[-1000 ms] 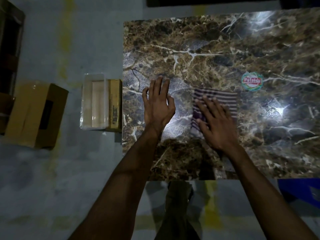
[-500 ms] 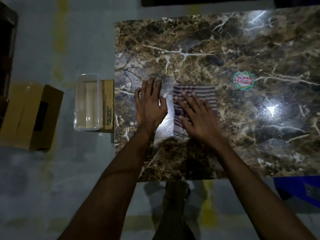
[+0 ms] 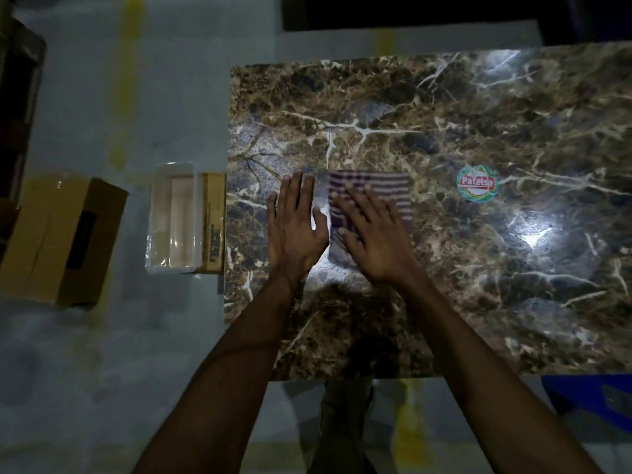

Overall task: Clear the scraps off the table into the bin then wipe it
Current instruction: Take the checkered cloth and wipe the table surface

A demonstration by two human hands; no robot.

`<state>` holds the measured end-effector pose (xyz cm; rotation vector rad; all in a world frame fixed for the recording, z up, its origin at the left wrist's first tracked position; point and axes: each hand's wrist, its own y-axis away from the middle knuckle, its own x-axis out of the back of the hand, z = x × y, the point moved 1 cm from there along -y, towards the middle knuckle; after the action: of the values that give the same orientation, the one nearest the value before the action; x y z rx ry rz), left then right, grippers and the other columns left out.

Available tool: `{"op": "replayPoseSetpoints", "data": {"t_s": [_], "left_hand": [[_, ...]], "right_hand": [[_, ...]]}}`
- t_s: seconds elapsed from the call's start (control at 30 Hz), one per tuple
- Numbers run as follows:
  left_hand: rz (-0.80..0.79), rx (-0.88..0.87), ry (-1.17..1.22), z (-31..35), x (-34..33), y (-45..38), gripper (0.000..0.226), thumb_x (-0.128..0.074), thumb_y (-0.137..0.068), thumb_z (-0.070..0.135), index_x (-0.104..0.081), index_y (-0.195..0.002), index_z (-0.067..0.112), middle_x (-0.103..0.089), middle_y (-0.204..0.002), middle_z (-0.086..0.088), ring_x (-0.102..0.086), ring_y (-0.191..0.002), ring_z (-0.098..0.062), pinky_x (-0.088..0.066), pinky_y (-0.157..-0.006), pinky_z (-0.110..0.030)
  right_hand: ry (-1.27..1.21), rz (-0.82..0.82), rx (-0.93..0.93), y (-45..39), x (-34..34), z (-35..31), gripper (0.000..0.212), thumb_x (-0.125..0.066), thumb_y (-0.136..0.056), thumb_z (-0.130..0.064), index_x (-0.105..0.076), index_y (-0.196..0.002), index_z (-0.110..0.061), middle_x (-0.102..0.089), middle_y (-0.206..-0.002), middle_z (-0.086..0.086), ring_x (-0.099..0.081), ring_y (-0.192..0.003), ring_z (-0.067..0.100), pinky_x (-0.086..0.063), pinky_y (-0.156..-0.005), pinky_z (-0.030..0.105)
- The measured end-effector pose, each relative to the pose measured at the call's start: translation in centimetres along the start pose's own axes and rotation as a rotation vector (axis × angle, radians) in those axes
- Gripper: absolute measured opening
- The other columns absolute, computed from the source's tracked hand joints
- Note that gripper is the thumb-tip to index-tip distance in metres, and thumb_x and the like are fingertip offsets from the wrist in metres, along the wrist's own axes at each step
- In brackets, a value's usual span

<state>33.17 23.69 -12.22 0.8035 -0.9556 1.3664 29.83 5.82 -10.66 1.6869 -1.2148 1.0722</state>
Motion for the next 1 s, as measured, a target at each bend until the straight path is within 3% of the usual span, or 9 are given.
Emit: {"op": "replayPoseSetpoints", "data": {"t_s": [0.1, 0.23, 0.37, 0.53, 0.63, 0.77, 0.87, 1.0], "left_hand": [[-0.018, -0.002, 0.011, 0.0, -0.1, 0.0, 0.063, -0.044, -0.102, 0.029, -0.03, -0.162, 0.022, -0.021, -0.171, 0.001, -0.013, -0.159, -0.018, -0.014, -0.128, -0.049], [-0.019, -0.002, 0.014, 0.0, -0.1, 0.1, 0.062, -0.044, -0.103, 0.03, -0.029, -0.162, 0.022, -0.022, -0.171, 0.001, -0.013, -0.159, -0.018, -0.013, -0.128, -0.049], [-0.015, -0.005, 0.007, 0.0, 0.1, 0.1, 0.06, -0.043, -0.104, 0.03, -0.03, -0.162, 0.023, -0.021, -0.171, 0.002, -0.014, -0.159, -0.016, -0.013, -0.128, -0.048], [-0.002, -0.004, 0.033, -0.1, 0.4, -0.1, 0.059, -0.046, -0.102, 0.028, -0.036, -0.159, 0.021, -0.029, -0.168, -0.001, -0.024, -0.155, -0.02, -0.018, -0.126, -0.045], [0.038, -0.06, 0.04, -0.2, 1.1, -1.8, 0.048, -0.051, -0.099, 0.024, -0.051, -0.147, 0.017, -0.048, -0.153, -0.006, -0.042, -0.14, -0.027, -0.033, -0.116, -0.047], [0.03, -0.166, -0.008, -0.5, 1.9, -6.0, 0.029, -0.051, -0.099, 0.022, -0.056, -0.128, 0.018, -0.054, -0.135, -0.004, -0.048, -0.115, -0.029, -0.04, -0.097, -0.045], [0.026, -0.213, -0.008, -0.5, 1.1, -9.6, 0.034, -0.049, -0.1, 0.023, -0.056, -0.133, 0.018, -0.053, -0.142, -0.004, -0.047, -0.123, -0.029, -0.039, -0.103, -0.044], [-0.001, -0.18, 0.045, -1.7, -0.6, -11.7, 0.045, -0.043, -0.106, 0.028, -0.051, -0.148, 0.017, -0.045, -0.158, -0.006, -0.036, -0.148, -0.029, -0.028, -0.121, -0.046]], "right_hand": [[-0.007, 0.036, -0.13, 3.1, 1.1, 3.8, 0.06, -0.029, -0.107, -0.052, -0.017, -0.165, -0.04, -0.009, -0.175, -0.008, -0.008, -0.161, 0.022, -0.013, -0.127, 0.051], [-0.018, 0.108, -0.255, -1.9, 2.5, 6.6, 0.06, -0.027, -0.107, -0.055, -0.022, -0.164, -0.037, -0.017, -0.174, -0.002, -0.015, -0.16, 0.028, -0.015, -0.125, 0.054], [-0.014, 0.086, -0.207, -7.2, 2.0, 3.9, 0.06, -0.025, -0.108, -0.055, -0.018, -0.165, -0.036, -0.013, -0.174, 0.0, -0.01, -0.16, 0.029, -0.006, -0.126, 0.055], [0.005, -0.034, 0.004, -0.8, 1.0, 1.8, 0.06, -0.025, -0.109, -0.051, -0.014, -0.166, -0.037, -0.012, -0.175, -0.003, -0.006, -0.161, 0.022, -0.01, -0.128, 0.051], [-0.001, -0.007, -0.108, 2.2, 2.3, 5.9, 0.06, -0.032, -0.107, -0.05, -0.021, -0.165, -0.036, -0.017, -0.174, -0.003, -0.012, -0.16, 0.022, -0.018, -0.126, 0.05], [-0.031, 0.06, -0.29, -3.7, 3.9, 8.2, 0.063, -0.026, -0.105, -0.057, -0.025, -0.164, -0.035, -0.021, -0.173, 0.001, -0.016, -0.159, 0.029, -0.018, -0.124, 0.053], [-0.047, 0.08, -0.265, -8.5, 3.5, 5.5, 0.066, -0.024, -0.103, -0.057, -0.027, -0.164, -0.033, -0.019, -0.173, 0.003, -0.014, -0.159, 0.031, -0.015, -0.125, 0.055], [-0.047, -0.031, -0.007, -5.9, 1.5, 1.8, 0.059, -0.029, -0.109, -0.051, -0.02, -0.165, -0.035, -0.013, -0.174, -0.003, -0.005, -0.161, 0.023, -0.009, -0.128, 0.052]]}}
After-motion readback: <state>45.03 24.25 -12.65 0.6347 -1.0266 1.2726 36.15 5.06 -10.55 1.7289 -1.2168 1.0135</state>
